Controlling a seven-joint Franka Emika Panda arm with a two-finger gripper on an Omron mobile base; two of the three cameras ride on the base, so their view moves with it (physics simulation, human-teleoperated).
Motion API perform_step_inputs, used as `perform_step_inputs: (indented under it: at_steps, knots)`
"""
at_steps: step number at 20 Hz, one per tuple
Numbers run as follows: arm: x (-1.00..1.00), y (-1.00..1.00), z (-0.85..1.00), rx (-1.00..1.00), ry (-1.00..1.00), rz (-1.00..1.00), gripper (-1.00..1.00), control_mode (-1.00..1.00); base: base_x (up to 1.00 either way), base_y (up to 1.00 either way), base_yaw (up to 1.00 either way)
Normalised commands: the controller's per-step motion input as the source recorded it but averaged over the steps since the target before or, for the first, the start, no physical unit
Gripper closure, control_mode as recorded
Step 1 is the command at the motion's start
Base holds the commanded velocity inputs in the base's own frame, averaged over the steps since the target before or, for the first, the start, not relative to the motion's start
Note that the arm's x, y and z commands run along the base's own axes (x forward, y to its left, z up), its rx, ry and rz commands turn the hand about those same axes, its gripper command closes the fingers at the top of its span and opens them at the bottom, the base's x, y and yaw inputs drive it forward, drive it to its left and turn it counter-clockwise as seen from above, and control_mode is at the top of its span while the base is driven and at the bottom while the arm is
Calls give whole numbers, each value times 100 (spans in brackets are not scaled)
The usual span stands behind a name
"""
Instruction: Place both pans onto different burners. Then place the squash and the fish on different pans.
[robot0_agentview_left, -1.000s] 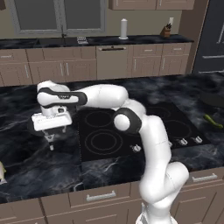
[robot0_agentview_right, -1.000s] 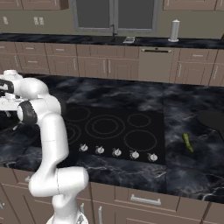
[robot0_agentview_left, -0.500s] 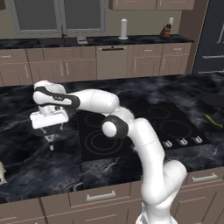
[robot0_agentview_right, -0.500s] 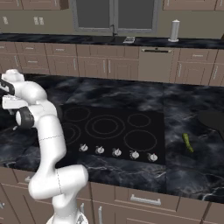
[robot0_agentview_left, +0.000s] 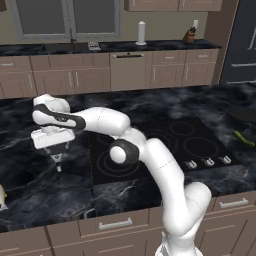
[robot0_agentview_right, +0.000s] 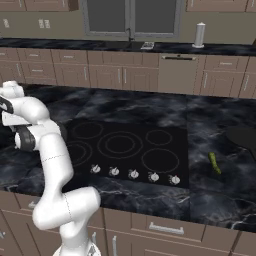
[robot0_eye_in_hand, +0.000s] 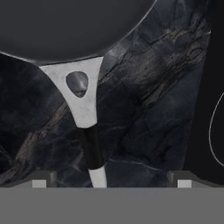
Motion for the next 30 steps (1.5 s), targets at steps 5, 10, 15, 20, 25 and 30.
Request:
perform_step_inputs:
  at_steps: [5, 10, 15, 20, 25, 30]
  knots:
    - [0, -1, -1, 16, -5, 0, -100, -100, 0, 0, 0]
    - [0, -9, -22, 15, -5, 0, -100, -100, 0, 0, 0]
    - [0, -6, -36, 15, -10, 0, -100, -100, 0, 0, 0]
    - [0, 0, -24, 7, -4, 0, -100, -100, 0, 0, 0]
    - [-7, 0, -29, 2, -3, 0, -100, -100, 0, 0, 0]
    - [-14, 0, -27, 1, -4, 0, -100, -100, 0, 0, 0]
